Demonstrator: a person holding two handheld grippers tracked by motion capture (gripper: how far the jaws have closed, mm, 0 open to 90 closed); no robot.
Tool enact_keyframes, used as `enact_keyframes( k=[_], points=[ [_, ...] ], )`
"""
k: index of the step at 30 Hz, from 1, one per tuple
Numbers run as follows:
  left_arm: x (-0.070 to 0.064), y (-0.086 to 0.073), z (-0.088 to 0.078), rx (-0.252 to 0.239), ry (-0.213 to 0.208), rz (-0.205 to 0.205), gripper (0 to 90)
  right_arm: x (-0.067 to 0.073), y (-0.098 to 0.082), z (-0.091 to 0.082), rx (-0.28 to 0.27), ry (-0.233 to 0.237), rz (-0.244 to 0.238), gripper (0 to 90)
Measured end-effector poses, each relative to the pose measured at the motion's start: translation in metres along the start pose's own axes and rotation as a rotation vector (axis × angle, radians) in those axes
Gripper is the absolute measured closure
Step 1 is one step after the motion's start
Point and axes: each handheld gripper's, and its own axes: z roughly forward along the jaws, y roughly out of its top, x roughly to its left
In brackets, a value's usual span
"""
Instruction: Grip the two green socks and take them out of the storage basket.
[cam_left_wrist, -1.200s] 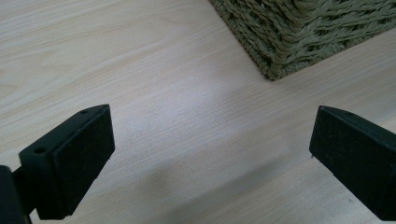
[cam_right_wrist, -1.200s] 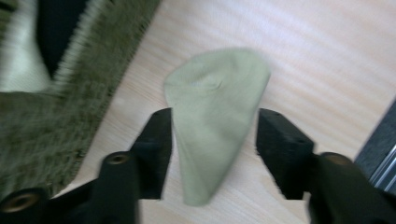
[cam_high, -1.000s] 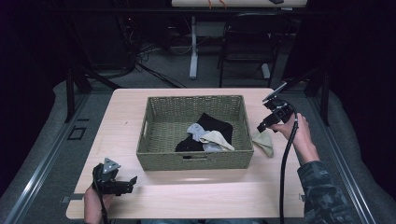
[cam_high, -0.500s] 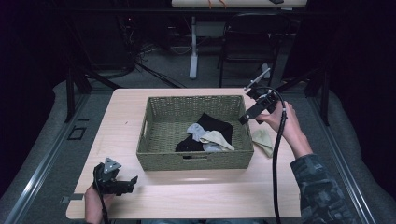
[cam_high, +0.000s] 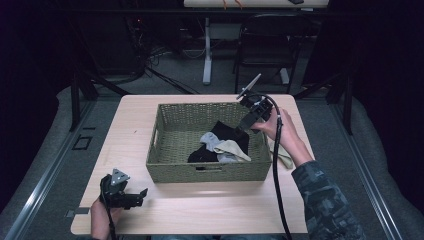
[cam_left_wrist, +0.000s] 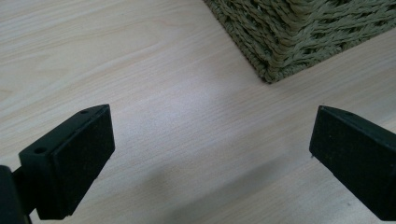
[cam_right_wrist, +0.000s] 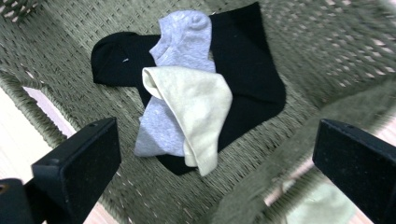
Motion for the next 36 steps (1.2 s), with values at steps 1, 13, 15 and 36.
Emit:
enact_keyframes(
  k=[1,13,15,36],
  points=[
    [0.000,0.000,0.000,0.000,0.000,-0.001,0.1,0.002,0.001,0.004,0.003,0.000,-0.004,1.5],
    [0.000,0.000,0.000,0.001,-0.002,0.002,0.1,0.014,0.011,0.056,0.113,0.017,-0.026,9.3],
    [0.000,0.000,0.000,0.000,-0.002,0.002,0.1,0.015,0.011,0.065,0.128,0.011,-0.023,13.2],
    [0.000,0.000,0.000,-0.002,-0.002,0.001,0.0,0.016,0.004,0.124,0.324,-0.019,-0.052,71.4]
  ],
)
